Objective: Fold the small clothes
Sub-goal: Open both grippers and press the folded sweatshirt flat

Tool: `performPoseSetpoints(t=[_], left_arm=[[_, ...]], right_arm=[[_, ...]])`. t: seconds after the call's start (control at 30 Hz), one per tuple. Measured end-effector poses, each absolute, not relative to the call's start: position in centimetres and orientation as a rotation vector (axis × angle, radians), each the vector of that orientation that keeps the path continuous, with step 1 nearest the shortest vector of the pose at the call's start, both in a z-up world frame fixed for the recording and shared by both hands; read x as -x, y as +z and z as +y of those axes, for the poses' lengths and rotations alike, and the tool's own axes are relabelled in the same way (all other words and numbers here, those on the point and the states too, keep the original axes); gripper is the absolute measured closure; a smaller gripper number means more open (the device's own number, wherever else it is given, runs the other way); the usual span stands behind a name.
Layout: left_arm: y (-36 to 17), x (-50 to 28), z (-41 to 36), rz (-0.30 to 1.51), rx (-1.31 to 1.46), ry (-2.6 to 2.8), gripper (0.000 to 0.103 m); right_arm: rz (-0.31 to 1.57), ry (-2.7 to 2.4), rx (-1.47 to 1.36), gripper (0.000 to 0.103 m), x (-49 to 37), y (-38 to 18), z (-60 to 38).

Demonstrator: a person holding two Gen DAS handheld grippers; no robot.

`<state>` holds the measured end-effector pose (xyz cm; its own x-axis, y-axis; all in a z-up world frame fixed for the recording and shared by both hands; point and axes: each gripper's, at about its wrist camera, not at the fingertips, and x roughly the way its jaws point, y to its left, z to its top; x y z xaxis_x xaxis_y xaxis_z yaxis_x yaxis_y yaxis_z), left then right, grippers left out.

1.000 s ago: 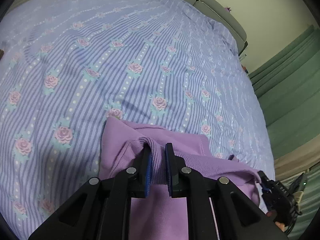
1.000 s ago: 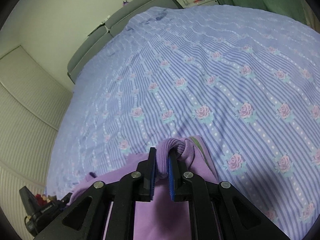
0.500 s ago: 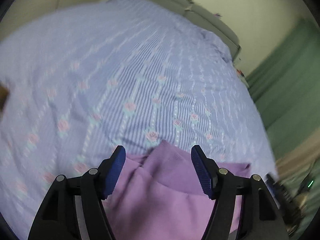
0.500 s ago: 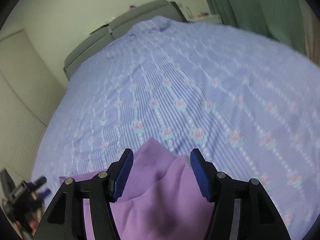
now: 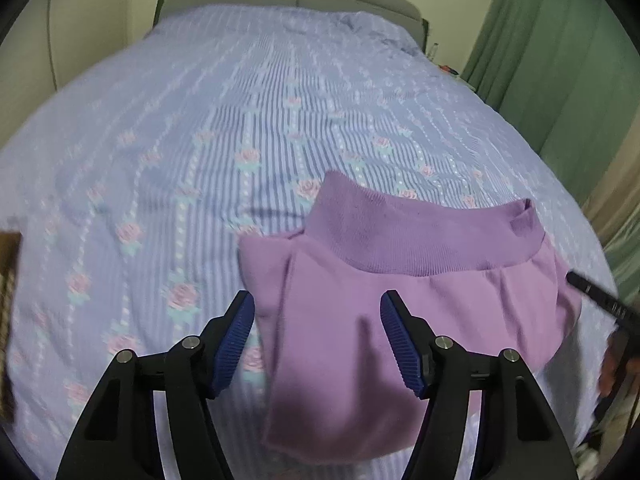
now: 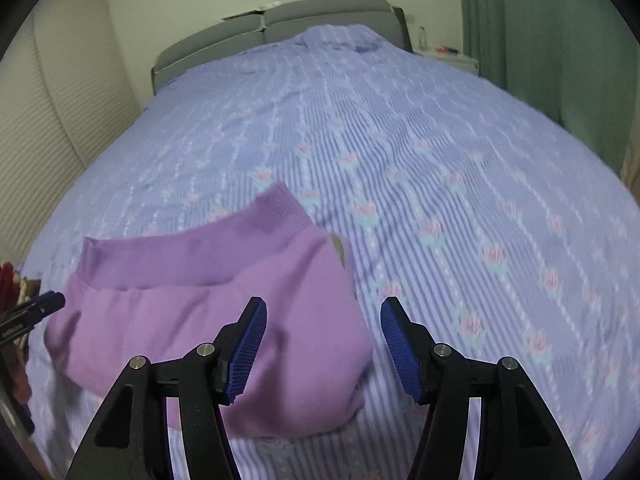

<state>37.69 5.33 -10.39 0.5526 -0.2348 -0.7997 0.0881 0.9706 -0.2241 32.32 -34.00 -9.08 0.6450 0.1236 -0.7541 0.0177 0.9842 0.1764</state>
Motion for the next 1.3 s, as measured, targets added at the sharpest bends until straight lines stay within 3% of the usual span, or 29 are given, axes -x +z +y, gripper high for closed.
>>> performPoseSetpoints(t=[0.13, 0.2, 0.27, 0.33, 0.37, 0.47, 0.67, 1.0, 1.1, 1.17, 1.2, 1.3], left_arm=[[-11.6, -38.1, 5.1, 1.017, 0.195, -0.177, 0.046], [-11.9, -37.7, 4.8, 1.027, 0.171, -0.162, 0.059], [-11.9, -37.3, 4.7, 1.026, 0.173, -0.16, 0.079], [-11.4, -36.6, 4.9, 1.002, 0.186, -0.156, 0.091], [-11.0, -36.1, 5.3, 0.99, 0.214, -0.16, 0.092], [-10.2, -34.7, 6.4, 0.974, 0.29, -0.165, 0.094], [-11.1, -33.3, 7.6, 1.017, 0.317, -0.113, 0.094], [-13.2, -34.4, 7.2, 1.052, 0.281, -0.088, 0.091], [-13.2, -34.7, 7.0, 1.054, 0.239, -0.077, 0.082], [-13.1, -34.7, 7.1, 1.043, 0.199, -0.046, 0.062], [-12.8, -34.5, 7.1, 1.034, 0.179, -0.033, 0.057], [-11.5, -33.6, 7.3, 0.976, 0.15, -0.02, 0.051]], right_arm=[[0.923, 0.08, -0.239, 0.043, -33.1, -10.5, -34.5], [0.919, 0.043, -0.23, 0.043, -33.2, -10.9, -35.0], [0.928, 0.039, -0.25, 0.045, -33.2, -11.2, -35.3], [0.921, 0.059, -0.287, 0.07, -32.9, -11.4, -35.6], [0.919, 0.071, -0.298, 0.082, -32.8, -11.4, -35.6], [0.889, 0.058, -0.309, 0.085, -31.8, -10.7, -35.1], [0.875, 0.027, -0.242, 0.086, -30.6, -9.0, -33.6], [0.923, -0.052, -0.233, 0.086, -31.7, -11.2, -34.3], [0.939, -0.065, -0.237, 0.08, -31.8, -12.2, -34.5], [0.929, -0.069, -0.227, 0.077, -31.7, -12.1, -34.5], [0.923, -0.068, -0.214, 0.069, -31.5, -12.0, -34.4], [0.904, -0.098, -0.182, 0.058, -30.8, -10.7, -34.1]])
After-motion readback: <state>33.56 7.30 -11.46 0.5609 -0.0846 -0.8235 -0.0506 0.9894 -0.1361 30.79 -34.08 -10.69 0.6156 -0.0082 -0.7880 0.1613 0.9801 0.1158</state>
